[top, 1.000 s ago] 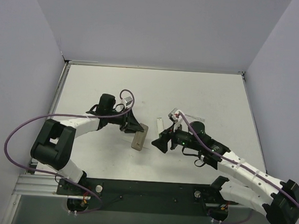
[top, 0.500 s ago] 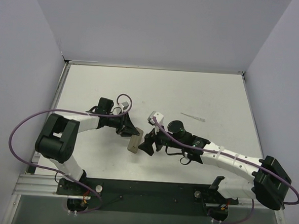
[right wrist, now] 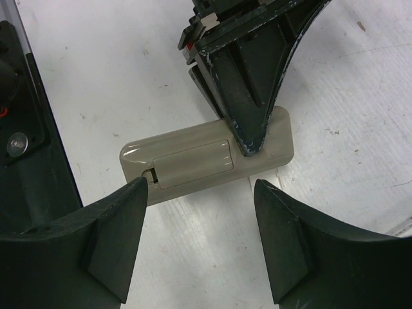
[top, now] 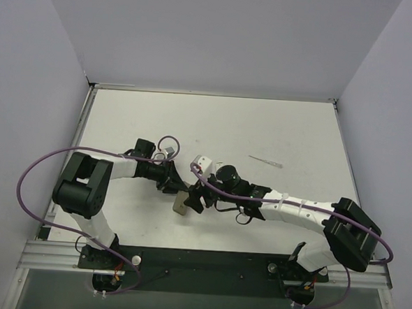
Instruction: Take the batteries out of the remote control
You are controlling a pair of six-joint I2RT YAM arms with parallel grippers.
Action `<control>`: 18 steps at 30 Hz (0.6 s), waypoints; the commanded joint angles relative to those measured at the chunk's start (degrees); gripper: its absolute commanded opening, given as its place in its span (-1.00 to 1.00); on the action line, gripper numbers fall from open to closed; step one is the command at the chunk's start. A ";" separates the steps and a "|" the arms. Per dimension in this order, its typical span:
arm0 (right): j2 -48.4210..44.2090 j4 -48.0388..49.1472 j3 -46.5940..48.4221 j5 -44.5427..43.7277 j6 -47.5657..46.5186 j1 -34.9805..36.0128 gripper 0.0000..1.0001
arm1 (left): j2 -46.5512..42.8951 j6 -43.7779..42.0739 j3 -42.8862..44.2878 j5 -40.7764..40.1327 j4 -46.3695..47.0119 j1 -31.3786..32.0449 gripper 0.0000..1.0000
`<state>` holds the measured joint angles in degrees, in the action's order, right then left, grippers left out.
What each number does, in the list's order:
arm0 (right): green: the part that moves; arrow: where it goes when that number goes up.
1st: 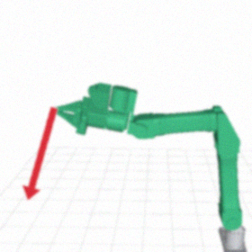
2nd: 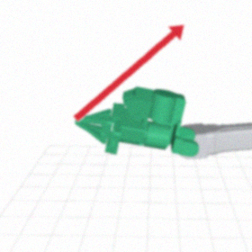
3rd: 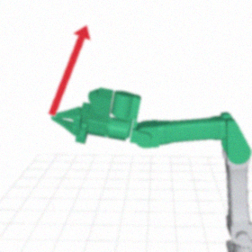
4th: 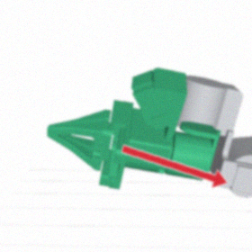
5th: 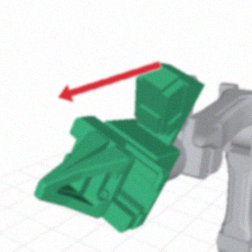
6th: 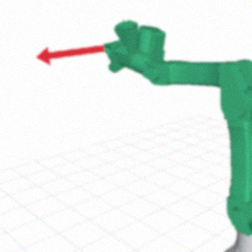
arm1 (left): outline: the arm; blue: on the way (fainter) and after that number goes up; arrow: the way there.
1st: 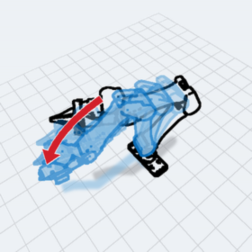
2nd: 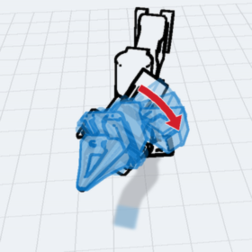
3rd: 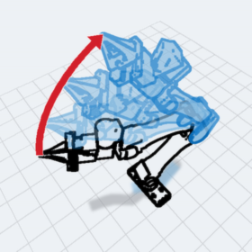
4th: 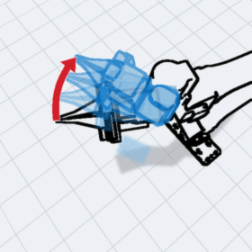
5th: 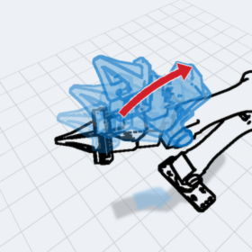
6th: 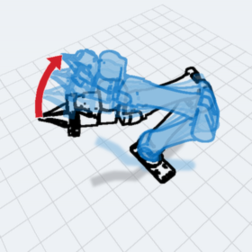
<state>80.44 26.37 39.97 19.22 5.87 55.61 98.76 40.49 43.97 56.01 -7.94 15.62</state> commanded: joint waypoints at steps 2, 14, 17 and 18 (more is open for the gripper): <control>2.25 3.25 3.19 -0.68 -1.91 1.07 0.21 | 0.99 -2.43 2.18 0.07 -2.60 -0.50 -1.00; 3.49 3.78 3.10 -1.64 -2.09 4.06 0.19 | 0.64 -3.49 2.97 -1.08 -4.54 -0.50 -1.00; 3.93 3.86 3.10 -2.43 -2.26 4.41 0.17 | 0.56 -3.40 2.88 -0.99 -4.36 -0.50 -1.00; 3.93 3.95 3.10 -3.05 -2.35 4.50 0.15 | 0.56 -3.40 2.88 -0.99 -4.45 -0.50 -1.00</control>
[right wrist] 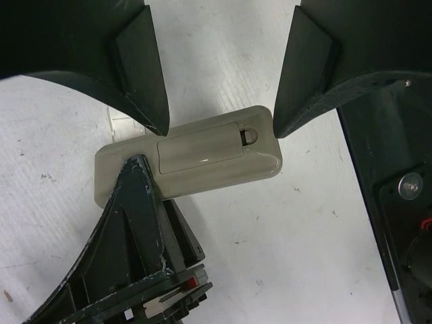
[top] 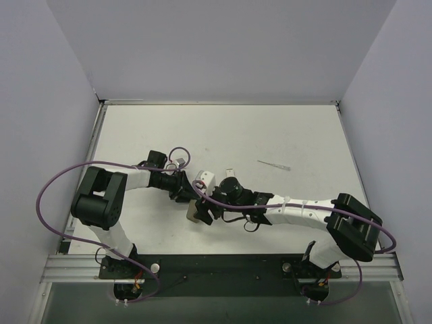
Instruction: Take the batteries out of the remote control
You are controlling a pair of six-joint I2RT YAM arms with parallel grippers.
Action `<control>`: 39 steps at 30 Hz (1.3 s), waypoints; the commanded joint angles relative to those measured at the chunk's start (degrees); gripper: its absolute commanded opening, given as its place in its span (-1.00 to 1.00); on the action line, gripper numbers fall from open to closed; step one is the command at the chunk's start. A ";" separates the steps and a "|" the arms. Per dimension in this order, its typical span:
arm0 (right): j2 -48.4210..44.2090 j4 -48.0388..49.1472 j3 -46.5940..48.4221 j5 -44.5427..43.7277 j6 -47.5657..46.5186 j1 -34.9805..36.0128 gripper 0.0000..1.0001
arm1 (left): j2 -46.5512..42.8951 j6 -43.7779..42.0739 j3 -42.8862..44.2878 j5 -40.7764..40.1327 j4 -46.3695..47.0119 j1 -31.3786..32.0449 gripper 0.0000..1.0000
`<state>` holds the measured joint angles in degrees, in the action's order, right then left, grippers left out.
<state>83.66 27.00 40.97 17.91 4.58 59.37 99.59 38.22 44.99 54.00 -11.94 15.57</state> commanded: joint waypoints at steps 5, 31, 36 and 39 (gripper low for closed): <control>1.16 2.79 2.27 -3.06 -1.50 1.09 0.12 | -0.27 -1.04 1.77 1.28 -0.36 -0.46 -1.00; 3.62 3.14 2.18 -5.08 -1.41 1.89 -0.18 | 0.60 -0.16 1.33 2.43 0.87 -0.46 -1.00; 3.79 3.49 2.01 -5.43 -1.33 1.89 -0.22 | 0.43 0.01 1.15 2.60 1.13 -0.46 -1.00; 3.97 3.67 1.92 -5.52 -1.41 2.15 -0.21 | 0.43 0.19 0.98 2.87 1.31 -0.46 -1.00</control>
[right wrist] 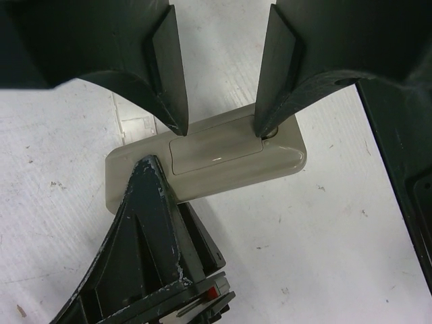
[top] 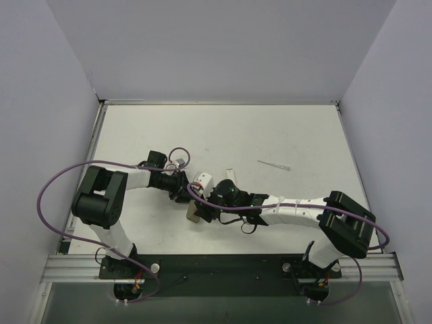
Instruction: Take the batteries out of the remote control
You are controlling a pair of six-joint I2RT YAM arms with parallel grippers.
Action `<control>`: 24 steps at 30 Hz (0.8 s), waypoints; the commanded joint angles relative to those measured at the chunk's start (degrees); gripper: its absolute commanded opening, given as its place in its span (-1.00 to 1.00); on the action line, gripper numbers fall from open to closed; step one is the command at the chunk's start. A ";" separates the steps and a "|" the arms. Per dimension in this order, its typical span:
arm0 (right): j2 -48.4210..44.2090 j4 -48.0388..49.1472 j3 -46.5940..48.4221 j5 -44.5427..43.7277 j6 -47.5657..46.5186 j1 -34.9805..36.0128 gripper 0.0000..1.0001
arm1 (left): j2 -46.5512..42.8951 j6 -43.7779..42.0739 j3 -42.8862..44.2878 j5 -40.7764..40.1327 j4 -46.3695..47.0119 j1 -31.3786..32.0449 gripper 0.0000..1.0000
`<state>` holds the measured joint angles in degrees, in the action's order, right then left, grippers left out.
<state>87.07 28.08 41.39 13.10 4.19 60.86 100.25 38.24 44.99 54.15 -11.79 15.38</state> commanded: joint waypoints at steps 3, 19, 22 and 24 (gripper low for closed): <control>0.56 3.04 1.24 -0.45 -1.11 0.93 -0.18 | -0.14 0.34 0.97 2.80 1.24 -0.26 -1.00; -0.23 3.48 0.54 2.36 -0.14 1.19 -0.16 | 0.04 0.52 0.71 3.42 1.77 -0.26 -1.00; -0.49 2.69 0.80 2.54 0.03 1.19 -0.14 | 0.12 0.52 0.80 3.59 1.69 -0.17 -1.00; -0.67 1.81 0.89 3.16 -0.05 1.10 -0.16 | 0.12 0.52 0.71 3.59 1.68 -0.26 -1.00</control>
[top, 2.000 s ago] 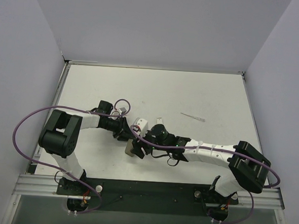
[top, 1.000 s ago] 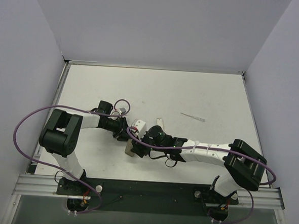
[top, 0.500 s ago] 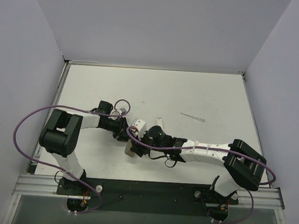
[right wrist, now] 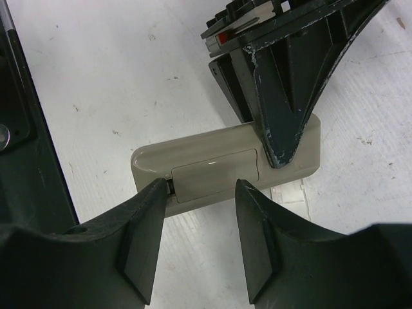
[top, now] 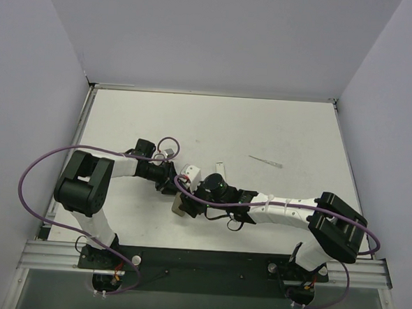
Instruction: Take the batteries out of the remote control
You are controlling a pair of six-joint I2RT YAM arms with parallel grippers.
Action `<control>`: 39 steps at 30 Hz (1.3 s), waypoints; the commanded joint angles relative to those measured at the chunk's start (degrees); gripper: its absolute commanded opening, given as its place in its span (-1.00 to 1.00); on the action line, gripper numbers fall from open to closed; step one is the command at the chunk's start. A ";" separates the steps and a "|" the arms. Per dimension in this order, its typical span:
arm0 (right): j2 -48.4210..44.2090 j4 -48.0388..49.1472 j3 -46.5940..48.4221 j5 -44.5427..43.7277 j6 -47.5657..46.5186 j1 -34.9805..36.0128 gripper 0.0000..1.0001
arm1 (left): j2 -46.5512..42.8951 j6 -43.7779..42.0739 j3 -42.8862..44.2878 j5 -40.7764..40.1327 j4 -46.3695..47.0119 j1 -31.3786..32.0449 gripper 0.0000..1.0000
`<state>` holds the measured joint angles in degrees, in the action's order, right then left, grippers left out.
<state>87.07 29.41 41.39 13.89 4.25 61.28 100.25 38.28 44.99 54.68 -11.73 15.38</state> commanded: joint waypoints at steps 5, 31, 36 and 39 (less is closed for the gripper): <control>-0.41 -0.49 0.80 1.84 -0.65 0.69 -0.17 | 0.04 0.57 0.71 3.24 1.79 -0.17 -1.00; 1.88 -1.81 2.38 -29.52 -16.11 12.20 -0.32 | 1.35 1.71 0.10 3.95 2.68 -0.17 -1.00; 3.11 -3.13 4.58 -37.44 -19.54 14.75 -0.35 | 1.53 1.53 0.27 3.69 2.50 -0.26 -1.00; 3.29 -3.57 5.02 -39.81 -20.24 15.45 -0.35 | 1.71 1.27 0.36 3.51 1.97 -0.17 -1.00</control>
<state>89.60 27.49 43.99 -18.44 -13.17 76.05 101.62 38.59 44.82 54.50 -9.47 15.27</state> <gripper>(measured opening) 0.325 0.337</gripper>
